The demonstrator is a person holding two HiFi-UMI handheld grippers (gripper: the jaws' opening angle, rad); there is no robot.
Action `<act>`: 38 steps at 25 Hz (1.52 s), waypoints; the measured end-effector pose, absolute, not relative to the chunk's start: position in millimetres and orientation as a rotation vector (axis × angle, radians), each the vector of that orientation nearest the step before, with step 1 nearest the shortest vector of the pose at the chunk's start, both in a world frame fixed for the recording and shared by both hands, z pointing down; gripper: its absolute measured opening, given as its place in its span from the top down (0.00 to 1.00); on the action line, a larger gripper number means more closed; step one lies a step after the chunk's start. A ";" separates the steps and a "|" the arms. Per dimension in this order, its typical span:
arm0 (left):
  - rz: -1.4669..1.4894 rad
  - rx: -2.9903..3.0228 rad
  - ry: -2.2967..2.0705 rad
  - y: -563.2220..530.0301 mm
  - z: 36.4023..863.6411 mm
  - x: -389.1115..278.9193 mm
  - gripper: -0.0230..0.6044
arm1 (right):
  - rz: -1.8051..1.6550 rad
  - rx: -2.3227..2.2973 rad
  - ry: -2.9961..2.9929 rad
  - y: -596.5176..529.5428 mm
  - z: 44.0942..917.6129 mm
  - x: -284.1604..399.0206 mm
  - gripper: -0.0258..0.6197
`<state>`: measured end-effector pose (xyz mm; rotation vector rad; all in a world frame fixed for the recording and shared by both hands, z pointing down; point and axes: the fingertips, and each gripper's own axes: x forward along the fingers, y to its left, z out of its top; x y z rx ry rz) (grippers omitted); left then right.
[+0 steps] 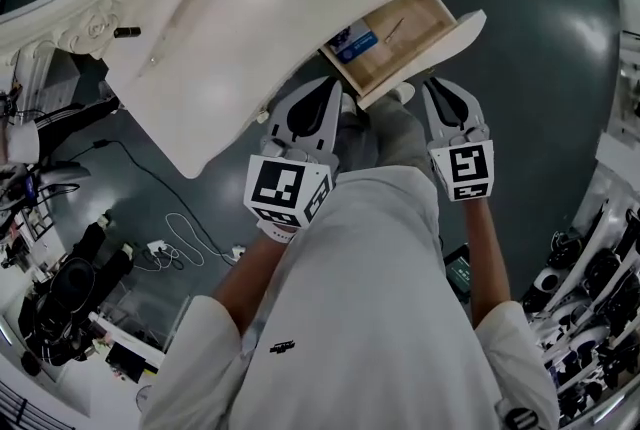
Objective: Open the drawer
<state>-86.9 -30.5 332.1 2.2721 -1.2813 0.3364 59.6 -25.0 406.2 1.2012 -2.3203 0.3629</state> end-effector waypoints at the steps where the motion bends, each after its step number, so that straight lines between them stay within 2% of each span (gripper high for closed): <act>1: 0.328 2.272 -1.283 -29.0 329.5 -86.6 0.95 | 0.355 1.200 -2.325 -24.4 399.3 57.0 0.90; 6: 0.302 2.281 -1.289 -26.9 320.9 -90.1 0.95 | 0.319 1.214 -2.373 -27.9 366.4 41.5 0.94; 23: 0.249 2.337 -1.331 -26.1 285.8 -113.4 0.95 | 0.200 1.329 -2.485 -42.5 281.3 30.5 0.94; 38: 0.172 2.395 -1.363 -23.8 247.8 -125.2 0.95 | 0.085 1.397 -2.514 -34.5 232.8 46.9 0.94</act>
